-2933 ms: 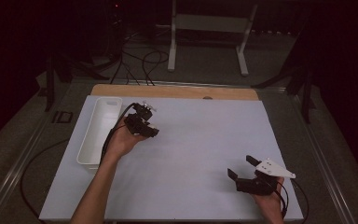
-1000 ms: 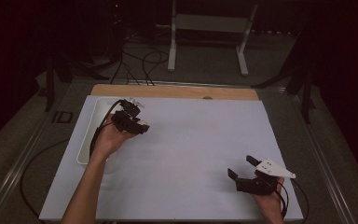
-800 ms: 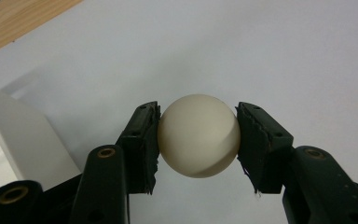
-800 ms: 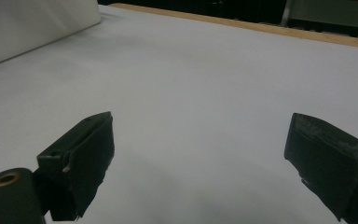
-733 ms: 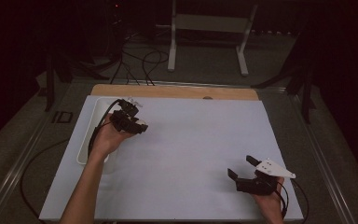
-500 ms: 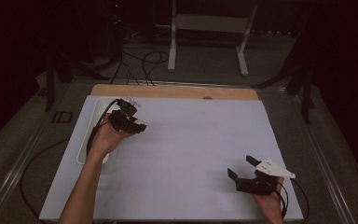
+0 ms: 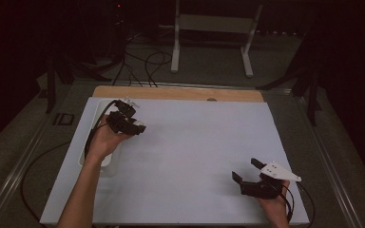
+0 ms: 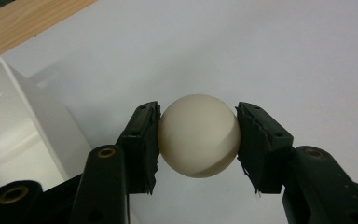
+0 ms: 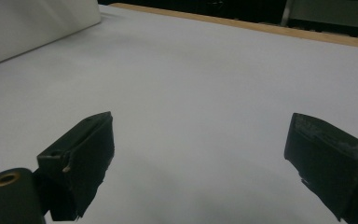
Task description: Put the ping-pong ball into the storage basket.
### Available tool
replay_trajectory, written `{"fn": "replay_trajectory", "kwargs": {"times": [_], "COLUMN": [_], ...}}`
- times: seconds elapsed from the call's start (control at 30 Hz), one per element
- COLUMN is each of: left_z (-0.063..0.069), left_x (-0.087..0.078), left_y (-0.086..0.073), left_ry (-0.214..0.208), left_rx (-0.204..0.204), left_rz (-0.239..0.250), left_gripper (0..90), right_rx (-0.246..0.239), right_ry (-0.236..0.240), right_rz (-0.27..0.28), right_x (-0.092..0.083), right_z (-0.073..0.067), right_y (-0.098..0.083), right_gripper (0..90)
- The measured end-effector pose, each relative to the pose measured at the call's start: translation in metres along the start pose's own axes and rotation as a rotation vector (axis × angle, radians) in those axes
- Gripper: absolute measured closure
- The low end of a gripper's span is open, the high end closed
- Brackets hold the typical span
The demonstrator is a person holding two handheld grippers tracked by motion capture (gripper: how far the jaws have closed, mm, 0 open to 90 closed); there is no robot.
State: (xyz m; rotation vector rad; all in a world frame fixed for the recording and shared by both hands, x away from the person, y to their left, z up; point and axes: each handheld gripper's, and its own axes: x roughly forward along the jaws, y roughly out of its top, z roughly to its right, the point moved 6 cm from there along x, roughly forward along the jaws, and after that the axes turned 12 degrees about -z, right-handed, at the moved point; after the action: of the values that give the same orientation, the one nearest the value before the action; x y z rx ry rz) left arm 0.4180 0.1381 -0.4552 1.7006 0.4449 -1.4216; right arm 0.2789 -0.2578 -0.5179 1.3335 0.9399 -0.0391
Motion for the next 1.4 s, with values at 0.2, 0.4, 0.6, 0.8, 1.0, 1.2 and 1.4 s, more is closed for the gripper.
{"fn": "replay_trajectory", "kwargs": {"times": [0.2,0.4,0.6,0.8,1.0,1.2,1.4], "left_z": [-0.003,-0.006,-0.008,-0.010,-0.012,-0.014,-0.016], "left_x": [-0.003,-0.005,-0.007,-0.009,-0.011,-0.013,-0.015], "left_y": [-0.001,-0.003,-0.004,-0.005,-0.006,-0.008,-0.009], "left_ry": [0.005,0.009,0.013,0.017,0.020,0.024,0.026], "left_rx": [-0.007,-0.017,-0.018,-0.020,-0.018,-0.009,-0.008], "left_rz": [0.006,0.010,0.009,0.014,0.016,0.014,0.016], "left_gripper": [51.2,51.2,51.2,51.2,51.2,51.2,51.2], "right_rx": [0.000,-0.001,0.000,-0.001,0.000,-0.001,0.000], "right_ry": [0.001,0.000,0.000,0.001,0.001,0.002,0.003], "right_rz": [0.000,0.000,-0.001,-0.001,-0.001,-0.002,-0.001], "right_x": [0.000,0.000,0.000,0.000,0.000,0.000,0.001], "right_z": [0.000,0.000,0.000,0.000,0.000,0.000,0.000], "right_y": [0.000,0.000,0.000,0.000,0.000,0.000,0.000], "right_gripper": [7.9,7.9,7.9,7.9,7.9,7.9,7.9]}}
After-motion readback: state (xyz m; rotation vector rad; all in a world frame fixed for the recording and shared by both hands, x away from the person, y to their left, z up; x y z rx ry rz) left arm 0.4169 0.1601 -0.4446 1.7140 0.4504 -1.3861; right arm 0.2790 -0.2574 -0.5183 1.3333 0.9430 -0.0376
